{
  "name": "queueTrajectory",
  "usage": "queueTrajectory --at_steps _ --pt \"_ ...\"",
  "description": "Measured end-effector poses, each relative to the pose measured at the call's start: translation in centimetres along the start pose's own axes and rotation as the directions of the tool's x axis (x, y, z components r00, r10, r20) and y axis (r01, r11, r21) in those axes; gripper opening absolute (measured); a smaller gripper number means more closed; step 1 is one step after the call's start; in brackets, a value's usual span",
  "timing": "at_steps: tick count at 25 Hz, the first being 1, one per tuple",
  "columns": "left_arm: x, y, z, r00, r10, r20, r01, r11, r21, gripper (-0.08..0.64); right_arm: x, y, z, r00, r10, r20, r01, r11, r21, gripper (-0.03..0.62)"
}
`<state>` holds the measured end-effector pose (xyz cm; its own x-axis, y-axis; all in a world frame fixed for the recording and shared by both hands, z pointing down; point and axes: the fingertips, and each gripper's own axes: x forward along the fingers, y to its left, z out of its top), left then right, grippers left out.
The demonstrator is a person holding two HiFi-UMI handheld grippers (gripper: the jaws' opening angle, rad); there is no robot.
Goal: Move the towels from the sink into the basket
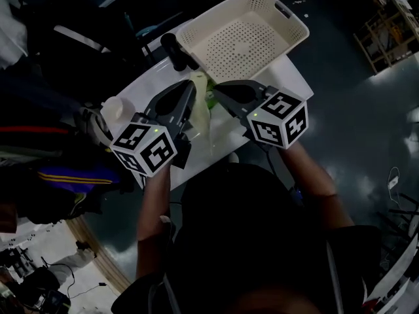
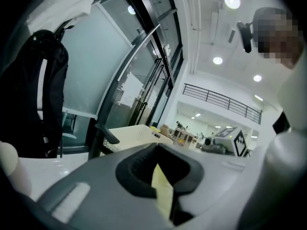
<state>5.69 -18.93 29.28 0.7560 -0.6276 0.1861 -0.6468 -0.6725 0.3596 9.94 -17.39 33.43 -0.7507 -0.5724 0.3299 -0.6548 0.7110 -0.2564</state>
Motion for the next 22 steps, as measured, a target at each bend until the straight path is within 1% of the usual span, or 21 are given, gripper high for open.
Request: queueTrajectory --at_steps 3,5,9,13,17,22 --pt "1.6 -1.2 1.3 0.999 -0.051 0.01 0.05 0.999 0.014 0.008 -1.0 -1.1 1.5 0.999 -0.026 0.025 0.026 1.0 -0.006 -0.001" --pt "2.8 -1.7 2.0 0.997 -0.075 0.008 0.074 0.997 0.036 0.008 -1.8 -2.0 2.4 0.998 -0.054 0.04 0.054 0.998 -0.012 0.0" --pt "5.1 -2.1 3.0 0.996 -0.092 -0.009 0.093 0.993 0.077 0.008 -3.0 -4.1 3.3 0.993 -0.105 0.053 0.106 0.994 -0.017 0.0" --pt "7.3 -3.3 4.0 0.991 -0.129 -0.032 0.131 0.984 0.119 0.008 -4.0 -5.9 4.0 0.987 -0.149 0.064 0.15 0.989 -0.015 0.0" --pt "9.4 -4.4 4.6 0.987 -0.152 -0.047 0.158 0.977 0.144 0.008 -5.1 -7.4 4.5 0.982 -0.177 0.072 0.178 0.984 -0.014 0.0" --pt "11.8 -5.1 5.3 0.986 -0.159 -0.052 0.165 0.971 0.17 0.008 -6.4 -9.3 4.9 0.976 -0.205 0.078 0.207 0.978 -0.015 0.0"
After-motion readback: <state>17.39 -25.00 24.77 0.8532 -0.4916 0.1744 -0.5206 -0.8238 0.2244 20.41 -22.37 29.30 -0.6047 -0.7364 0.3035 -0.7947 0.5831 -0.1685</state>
